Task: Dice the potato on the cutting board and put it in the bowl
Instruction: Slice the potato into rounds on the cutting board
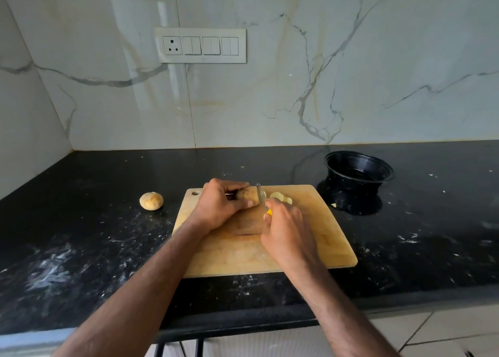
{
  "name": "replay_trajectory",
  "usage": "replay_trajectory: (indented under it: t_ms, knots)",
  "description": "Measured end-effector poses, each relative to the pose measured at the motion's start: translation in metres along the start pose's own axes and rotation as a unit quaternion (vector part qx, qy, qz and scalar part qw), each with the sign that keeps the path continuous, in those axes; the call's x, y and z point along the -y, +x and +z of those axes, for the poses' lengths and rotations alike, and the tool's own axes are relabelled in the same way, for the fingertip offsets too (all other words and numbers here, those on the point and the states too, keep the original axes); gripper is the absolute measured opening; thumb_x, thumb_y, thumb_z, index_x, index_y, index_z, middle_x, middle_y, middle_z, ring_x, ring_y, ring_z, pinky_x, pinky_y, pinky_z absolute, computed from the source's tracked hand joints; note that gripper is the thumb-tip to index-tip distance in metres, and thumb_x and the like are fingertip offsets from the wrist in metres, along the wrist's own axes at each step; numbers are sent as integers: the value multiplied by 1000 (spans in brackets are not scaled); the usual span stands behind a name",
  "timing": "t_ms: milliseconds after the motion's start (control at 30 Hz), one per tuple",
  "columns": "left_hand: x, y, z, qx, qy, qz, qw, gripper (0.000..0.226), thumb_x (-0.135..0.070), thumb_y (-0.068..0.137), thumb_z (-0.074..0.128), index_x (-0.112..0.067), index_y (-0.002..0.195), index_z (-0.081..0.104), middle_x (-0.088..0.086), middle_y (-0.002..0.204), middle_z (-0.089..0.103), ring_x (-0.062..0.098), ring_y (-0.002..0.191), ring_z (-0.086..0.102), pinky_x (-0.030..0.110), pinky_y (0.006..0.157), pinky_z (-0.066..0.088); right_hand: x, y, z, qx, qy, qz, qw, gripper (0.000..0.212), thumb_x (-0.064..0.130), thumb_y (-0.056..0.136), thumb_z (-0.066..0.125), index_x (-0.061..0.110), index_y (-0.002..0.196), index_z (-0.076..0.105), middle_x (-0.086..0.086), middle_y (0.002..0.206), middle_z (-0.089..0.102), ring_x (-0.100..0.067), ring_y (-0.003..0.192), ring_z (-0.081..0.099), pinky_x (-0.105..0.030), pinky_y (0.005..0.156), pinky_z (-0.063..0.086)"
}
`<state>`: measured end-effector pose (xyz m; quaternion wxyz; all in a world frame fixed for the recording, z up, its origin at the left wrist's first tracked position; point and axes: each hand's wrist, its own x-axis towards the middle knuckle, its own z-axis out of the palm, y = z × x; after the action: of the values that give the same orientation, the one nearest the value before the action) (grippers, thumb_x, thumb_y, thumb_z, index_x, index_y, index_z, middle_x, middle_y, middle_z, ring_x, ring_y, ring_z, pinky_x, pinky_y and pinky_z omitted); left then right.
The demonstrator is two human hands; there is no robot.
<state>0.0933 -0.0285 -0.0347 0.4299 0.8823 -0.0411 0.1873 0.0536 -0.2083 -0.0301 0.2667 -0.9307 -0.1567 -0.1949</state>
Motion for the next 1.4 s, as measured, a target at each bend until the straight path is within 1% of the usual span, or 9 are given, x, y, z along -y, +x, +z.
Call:
replay_trajectory:
  t_ms: [133, 267, 467, 600, 900, 1067, 1167, 1300, 1400]
  knots:
    - [1, 0, 1, -3, -3, 0, 1000, 56, -30, 71, 92, -15, 122, 73, -8, 120, 72, -2, 105, 67, 12, 95, 50, 4, 4, 1, -7, 7, -6, 1000, 31, 20, 99, 60, 17, 130, 61, 0, 114, 70, -17, 103, 64, -29, 80, 54]
    - [0, 0, 1, -8, -3, -2, 1000, 56, -32, 71, 92, -14, 122, 73, -6, 120, 73, 2, 106, 68, 22, 101, 52, 9, 10, 1, -5, 2, -10, 1000, 29, 20, 100, 58, 17, 128, 61, 0, 115, 70, -19, 103, 64, -34, 85, 55]
    - [2, 1, 1, -9, 4, 0, 1000, 55, -31, 71, 92, -15, 121, 74, -4, 121, 73, 2, 107, 68, 20, 101, 50, 12, 18, -1, -2, 0, -6, 1000, 25, 20, 99, 58, 16, 123, 64, -2, 111, 71, -22, 101, 66, -38, 85, 56]
    - [3, 2, 2, -5, 6, -4, 1000, 55, -31, 72, 91, -15, 122, 74, -4, 122, 73, 4, 111, 67, 26, 105, 50, 13, 25, 0, 10, 3, 4, 1000, 25, 21, 99, 58, 16, 122, 65, -3, 112, 71, -25, 104, 64, -38, 84, 54]
    - [2, 3, 2, -6, 6, -3, 1000, 52, -27, 73, 91, -13, 120, 74, 0, 122, 72, 7, 114, 66, 23, 108, 46, 18, 32, 1, 40, 19, 22, 999, 28, 24, 99, 61, 14, 125, 63, -5, 114, 70, -24, 101, 65, -35, 78, 53]
    - [2, 3, 7, -21, 28, -8, 999, 51, -29, 73, 91, -12, 119, 75, 1, 119, 73, 9, 112, 67, 0, 95, 36, 19, 26, 1, 45, -13, 9, 999, 21, 16, 99, 59, 13, 119, 64, -8, 107, 69, -27, 94, 63, -33, 70, 42]
    - [1, 2, 7, -25, 37, -3, 999, 49, -32, 74, 90, -14, 117, 76, -1, 116, 75, 7, 107, 68, -6, 89, 31, 19, 21, 2, 53, -18, 22, 998, 24, 14, 98, 59, 16, 121, 62, -8, 110, 65, -20, 84, 48, -32, 67, 39]
    - [0, 1, 7, -21, 40, -4, 999, 50, -34, 76, 88, -15, 120, 74, 0, 120, 73, 10, 113, 66, 15, 104, 42, 21, 15, 3, 89, -45, 22, 995, 34, 10, 97, 56, 18, 130, 56, -10, 115, 59, -24, 94, 51, -31, 71, 39]
    - [0, 3, 7, -23, 42, -10, 999, 50, -36, 77, 88, -15, 120, 74, 0, 121, 73, 11, 116, 66, 16, 103, 41, 20, 11, 0, 114, -54, 17, 992, 38, 11, 97, 56, 17, 134, 54, -10, 115, 58, -23, 95, 50, -30, 73, 39]
